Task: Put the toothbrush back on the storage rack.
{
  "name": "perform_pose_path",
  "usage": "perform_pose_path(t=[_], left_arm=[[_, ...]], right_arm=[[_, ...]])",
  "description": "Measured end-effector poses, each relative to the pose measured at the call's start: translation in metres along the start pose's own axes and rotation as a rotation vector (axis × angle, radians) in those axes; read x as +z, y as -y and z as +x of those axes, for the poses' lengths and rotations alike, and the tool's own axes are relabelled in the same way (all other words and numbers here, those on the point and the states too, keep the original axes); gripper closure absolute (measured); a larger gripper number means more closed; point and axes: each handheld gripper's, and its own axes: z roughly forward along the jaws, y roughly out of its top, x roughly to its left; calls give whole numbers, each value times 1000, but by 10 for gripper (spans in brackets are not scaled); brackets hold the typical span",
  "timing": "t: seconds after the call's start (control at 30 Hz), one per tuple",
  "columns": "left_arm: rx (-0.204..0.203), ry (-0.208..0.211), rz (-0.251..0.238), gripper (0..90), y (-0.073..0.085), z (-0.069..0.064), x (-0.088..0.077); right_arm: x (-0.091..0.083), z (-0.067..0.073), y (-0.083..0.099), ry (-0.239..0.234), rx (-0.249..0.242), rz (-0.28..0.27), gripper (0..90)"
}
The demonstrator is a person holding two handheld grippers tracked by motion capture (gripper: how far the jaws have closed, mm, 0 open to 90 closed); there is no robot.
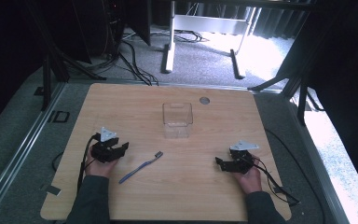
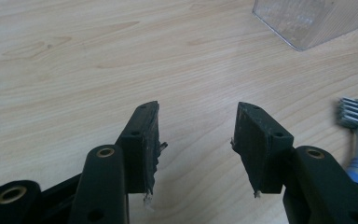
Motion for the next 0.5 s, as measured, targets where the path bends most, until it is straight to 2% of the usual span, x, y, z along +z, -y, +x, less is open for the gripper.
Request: perform_pose_path(t=[0.07, 0.17, 0.33, 0.5], left_arm=[[-22, 7, 5, 507, 1, 0, -2], [-28, 14, 6, 509, 0, -1, -4], [8, 21, -8, 515, -4, -8, -10], [27, 26, 12, 517, -11, -17, -18]], right_arm=[[0, 0, 0, 0, -1, 0, 207], [0, 0, 0, 0, -1, -1, 207], [0, 0, 0, 0, -1, 0, 207], [0, 0, 0, -1, -1, 0, 206]])
